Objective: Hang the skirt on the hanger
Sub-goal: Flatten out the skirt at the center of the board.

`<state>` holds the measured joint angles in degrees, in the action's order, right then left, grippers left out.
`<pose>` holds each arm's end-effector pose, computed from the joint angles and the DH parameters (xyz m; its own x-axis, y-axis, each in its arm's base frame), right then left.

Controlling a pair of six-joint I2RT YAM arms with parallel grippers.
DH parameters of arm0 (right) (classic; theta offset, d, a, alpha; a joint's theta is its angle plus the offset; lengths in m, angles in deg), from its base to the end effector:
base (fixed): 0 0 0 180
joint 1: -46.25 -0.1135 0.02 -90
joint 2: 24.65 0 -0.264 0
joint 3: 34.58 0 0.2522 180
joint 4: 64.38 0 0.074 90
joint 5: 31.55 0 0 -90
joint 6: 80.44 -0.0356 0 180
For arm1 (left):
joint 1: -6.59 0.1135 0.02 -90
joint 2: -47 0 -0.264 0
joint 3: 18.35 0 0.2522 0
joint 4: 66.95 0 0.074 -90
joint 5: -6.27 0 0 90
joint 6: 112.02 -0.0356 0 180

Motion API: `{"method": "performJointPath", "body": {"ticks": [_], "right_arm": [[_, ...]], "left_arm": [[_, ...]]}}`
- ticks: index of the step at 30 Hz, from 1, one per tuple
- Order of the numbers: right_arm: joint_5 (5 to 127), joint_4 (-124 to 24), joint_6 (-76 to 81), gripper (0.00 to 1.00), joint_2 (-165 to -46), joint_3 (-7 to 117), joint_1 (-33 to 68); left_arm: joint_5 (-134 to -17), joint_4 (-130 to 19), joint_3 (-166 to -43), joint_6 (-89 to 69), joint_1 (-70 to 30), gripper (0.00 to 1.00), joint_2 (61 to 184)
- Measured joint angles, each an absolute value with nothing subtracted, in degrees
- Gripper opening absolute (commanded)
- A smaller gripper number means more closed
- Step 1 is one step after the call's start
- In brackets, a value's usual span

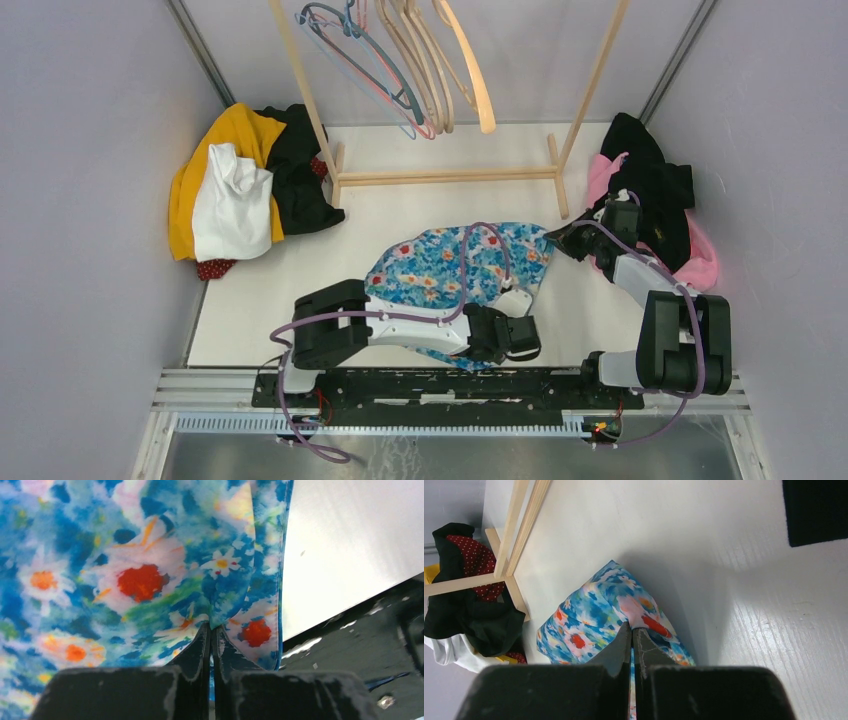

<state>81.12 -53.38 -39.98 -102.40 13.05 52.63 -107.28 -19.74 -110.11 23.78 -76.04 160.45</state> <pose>0.2625 -0.0155 0.1747 -0.5656 0.7697 -0.2960 0.3766 0.5604 0.7377 0.0651 -0.3927 0.1630 -0.7220 0.4585 -0.5182 0.5352 0.8447 0.0018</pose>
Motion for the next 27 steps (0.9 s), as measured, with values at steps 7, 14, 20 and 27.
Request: {"method": "performJointPath", "body": {"ticks": [7,14,20,27], "right_arm": [[83.6,-52.5,-40.8,0.01,-102.4,14.4,52.7],[85.5,-48.5,-42.9,0.01,-101.4,25.3,51.6],[84.3,-44.1,-43.7,0.01,-102.1,40.6,46.2],[82.0,-40.0,-44.6,0.01,-110.5,61.3,38.9]], "left_arm": [[-110.0,-10.7,-108.0,24.2,-74.9,0.03,149.9],[-115.7,-0.5,-113.7,23.5,-68.6,0.03,132.5],[-118.1,6.7,-128.1,17.7,-56.2,0.03,126.9],[-119.7,15.5,-150.6,9.5,-46.9,0.04,129.9]]}}
